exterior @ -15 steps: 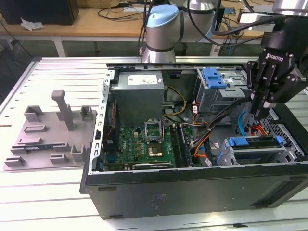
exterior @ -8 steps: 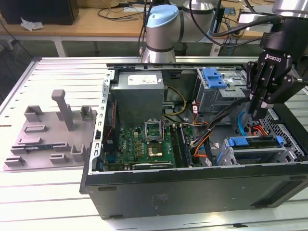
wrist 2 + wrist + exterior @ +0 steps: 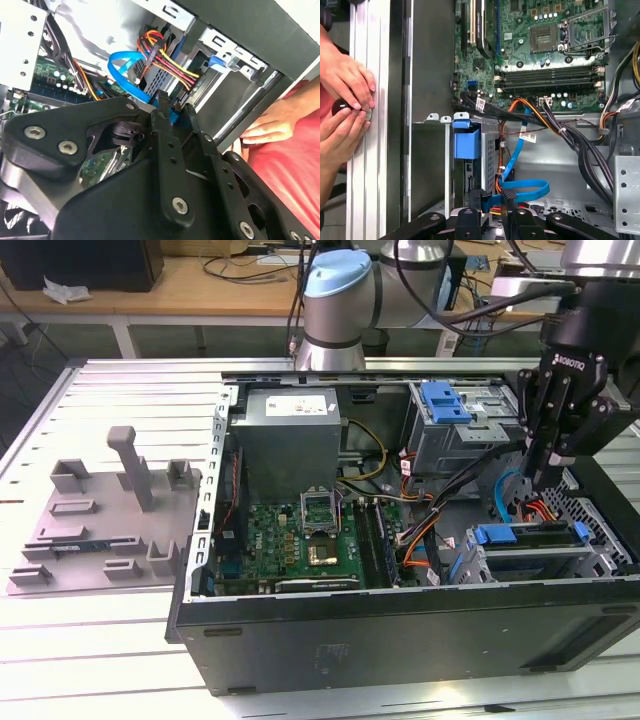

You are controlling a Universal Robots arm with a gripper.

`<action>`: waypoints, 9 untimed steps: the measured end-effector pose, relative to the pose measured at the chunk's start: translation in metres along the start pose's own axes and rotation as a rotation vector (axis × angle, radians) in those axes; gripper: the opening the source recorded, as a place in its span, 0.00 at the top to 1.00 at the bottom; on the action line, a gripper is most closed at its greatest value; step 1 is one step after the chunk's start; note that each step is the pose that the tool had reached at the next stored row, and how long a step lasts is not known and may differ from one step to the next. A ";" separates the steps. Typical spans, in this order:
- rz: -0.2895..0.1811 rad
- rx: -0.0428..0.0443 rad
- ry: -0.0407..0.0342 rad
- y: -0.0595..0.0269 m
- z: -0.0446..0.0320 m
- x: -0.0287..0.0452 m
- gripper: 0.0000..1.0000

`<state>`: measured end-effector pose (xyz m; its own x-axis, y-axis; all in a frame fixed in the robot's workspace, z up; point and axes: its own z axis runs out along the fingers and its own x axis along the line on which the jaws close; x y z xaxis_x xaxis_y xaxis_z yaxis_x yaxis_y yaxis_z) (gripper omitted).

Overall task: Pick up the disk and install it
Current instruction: 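Insert the second disk wire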

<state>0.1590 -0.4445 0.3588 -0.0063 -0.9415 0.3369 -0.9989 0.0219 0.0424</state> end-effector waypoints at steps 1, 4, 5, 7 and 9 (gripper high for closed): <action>0.001 0.0040 0.0001 0.0024 0.0001 0.0000 0.70; 0.003 0.0068 0.0029 0.0061 -0.0001 0.0000 0.70; 0.003 0.0077 0.0073 0.0063 -0.0011 -0.0002 0.70; 0.004 0.0091 0.0180 0.0067 -0.0056 0.0002 0.70; 0.005 0.0110 0.0254 0.0069 -0.0086 -0.0004 0.70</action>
<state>0.1525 -0.4411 0.3671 -0.0103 -0.9326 0.3608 -0.9993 0.0227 0.0303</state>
